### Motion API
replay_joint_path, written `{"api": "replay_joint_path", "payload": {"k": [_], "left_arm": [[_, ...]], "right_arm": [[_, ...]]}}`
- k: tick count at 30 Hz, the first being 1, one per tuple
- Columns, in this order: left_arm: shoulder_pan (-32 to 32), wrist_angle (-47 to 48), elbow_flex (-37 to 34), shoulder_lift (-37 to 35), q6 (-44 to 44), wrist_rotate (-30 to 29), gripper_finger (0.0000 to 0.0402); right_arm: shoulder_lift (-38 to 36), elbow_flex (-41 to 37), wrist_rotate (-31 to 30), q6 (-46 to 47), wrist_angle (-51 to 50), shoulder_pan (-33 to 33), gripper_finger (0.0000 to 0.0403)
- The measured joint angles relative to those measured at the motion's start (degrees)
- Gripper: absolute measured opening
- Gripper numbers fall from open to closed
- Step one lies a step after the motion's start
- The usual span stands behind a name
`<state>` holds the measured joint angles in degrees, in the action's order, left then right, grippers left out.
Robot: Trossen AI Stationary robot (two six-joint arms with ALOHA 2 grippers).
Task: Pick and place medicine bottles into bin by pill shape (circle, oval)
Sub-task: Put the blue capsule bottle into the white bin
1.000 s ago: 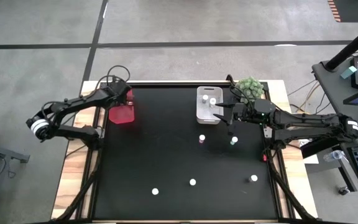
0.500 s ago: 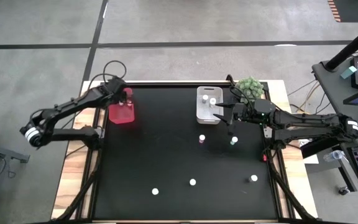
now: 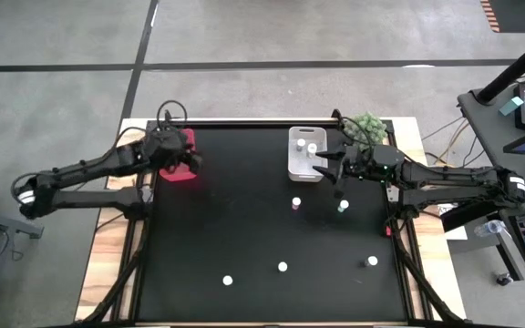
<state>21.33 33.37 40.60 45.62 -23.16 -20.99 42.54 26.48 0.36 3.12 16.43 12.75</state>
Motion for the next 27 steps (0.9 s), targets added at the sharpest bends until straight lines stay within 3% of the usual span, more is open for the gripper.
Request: {"api": "replay_joint_path", "payload": {"k": [9,14,23,27], "left_arm": [[-15.5,-7.2,0.0,0.2,5.6,0.0,0.016],[-22.1,-9.2,-0.1,1.9,5.8,0.0,0.016],[-28.4,-14.5,-0.1,7.5,2.7,0.3,0.016],[-29.4,-18.7,0.1,11.3,2.7,5.0,0.016]], "right_arm": [[1.0,3.3,6.1,15.3,0.0,-5.2,0.0201],[3.9,8.6,6.2,20.3,-6.2,-9.6,0.0201],[12.3,22.2,6.1,30.5,-38.2,-14.6,0.0201],[16.5,25.9,5.1,32.8,-52.1,-17.2,0.0201]]}}
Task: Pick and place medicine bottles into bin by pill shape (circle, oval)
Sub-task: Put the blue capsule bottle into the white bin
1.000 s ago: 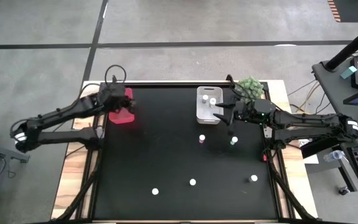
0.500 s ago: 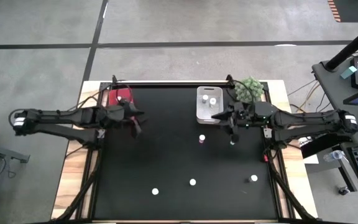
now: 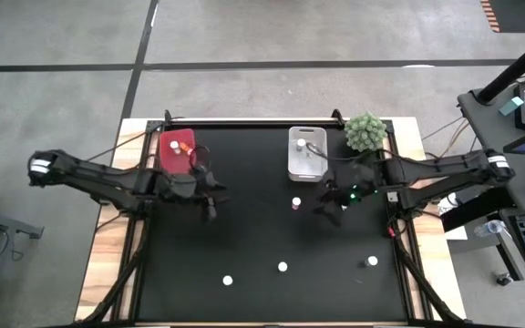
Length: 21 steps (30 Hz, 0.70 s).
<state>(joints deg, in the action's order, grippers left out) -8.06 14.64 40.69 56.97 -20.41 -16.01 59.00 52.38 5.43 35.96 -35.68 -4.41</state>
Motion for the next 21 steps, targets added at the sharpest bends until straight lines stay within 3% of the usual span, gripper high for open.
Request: {"api": "replay_joint_path", "payload": {"k": [5,10,17,21], "left_arm": [[-3.0,0.7,4.2,5.0,-2.2,4.1,0.016],[-10.0,13.6,13.0,12.3,-5.7,6.5,0.016],[-20.0,29.3,28.1,23.7,-6.8,6.5,0.016],[-23.8,37.7,34.4,28.3,-12.6,6.5,0.016]], "right_arm": [[3.2,-0.2,-4.3,-3.4,-0.7,-3.7,0.0201],[5.0,-2.1,-11.5,-10.7,4.5,-5.3,0.0201],[3.1,-5.7,-12.1,-21.8,14.4,-5.4,0.0201],[1.8,-6.8,-12.1,-26.7,16.4,-5.5,0.0201]]}}
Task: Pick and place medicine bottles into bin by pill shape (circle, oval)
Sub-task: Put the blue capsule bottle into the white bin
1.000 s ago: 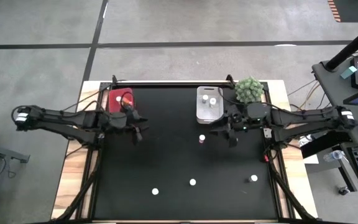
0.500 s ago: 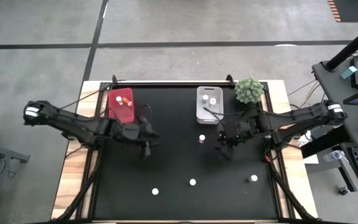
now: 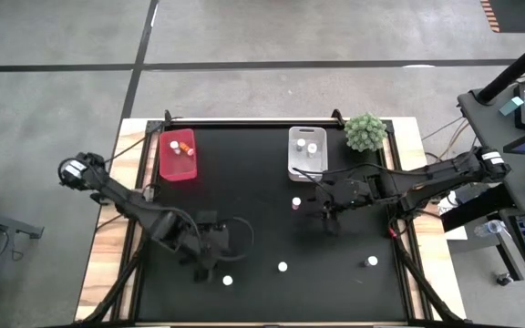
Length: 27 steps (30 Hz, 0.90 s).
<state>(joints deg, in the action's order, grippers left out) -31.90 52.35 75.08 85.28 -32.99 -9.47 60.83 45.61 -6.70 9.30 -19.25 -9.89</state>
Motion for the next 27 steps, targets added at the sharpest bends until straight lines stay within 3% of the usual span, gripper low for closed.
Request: {"api": "replay_joint_path", "payload": {"k": [7,12,16,20,27], "left_arm": [[-8.3,4.6,-0.3,3.2,-13.6,0.3,0.016],[-12.4,2.9,-1.3,3.6,-20.7,-4.9,0.016],[-14.1,2.0,-2.7,3.6,-24.5,-5.5,0.016],[-15.1,-3.5,-6.2,3.6,-26.6,-5.7,0.016],[-15.2,-17.1,-13.6,3.6,-26.7,-7.8,0.016]], "right_arm": [[0.8,-0.4,0.0,-1.0,2.5,-0.7,0.0201],[4.8,-0.2,0.2,-2.1,9.1,-3.3,0.0201],[9.5,0.3,0.1,-4.2,17.7,-6.0,0.0201],[15.6,2.9,0.2,-7.5,25.5,-8.2,0.0201],[27.1,13.4,0.1,-10.0,26.7,-10.2,0.0201]]}}
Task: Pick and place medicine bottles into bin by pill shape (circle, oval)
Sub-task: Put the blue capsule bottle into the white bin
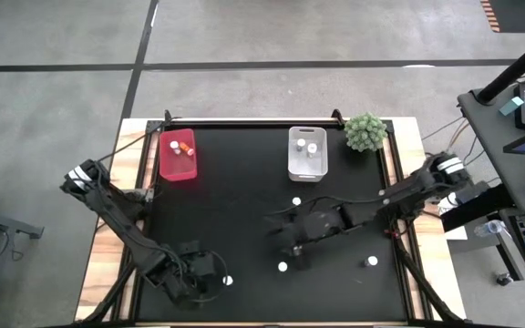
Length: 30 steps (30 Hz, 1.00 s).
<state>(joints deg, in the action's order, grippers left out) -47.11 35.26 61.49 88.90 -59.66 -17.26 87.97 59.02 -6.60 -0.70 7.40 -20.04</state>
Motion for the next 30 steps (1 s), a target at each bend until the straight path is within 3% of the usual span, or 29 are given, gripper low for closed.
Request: {"api": "replay_joint_path", "payload": {"k": [9,21,30], "left_arm": [[0.1,-7.1,-2.3,0.0,1.6,-2.6,0.016],[0.7,-4.9,-2.7,0.0,5.0,-4.2,0.016],[0.7,-4.8,-2.5,0.0,4.5,-4.2,0.016]], "right_arm": [[9.0,10.2,0.1,-1.4,-9.4,-3.6,0.0201],[8.4,10.9,1.0,5.4,-26.3,-6.6,0.0201],[11.9,10.7,1.1,6.1,-26.0,-7.0,0.0201]]}}
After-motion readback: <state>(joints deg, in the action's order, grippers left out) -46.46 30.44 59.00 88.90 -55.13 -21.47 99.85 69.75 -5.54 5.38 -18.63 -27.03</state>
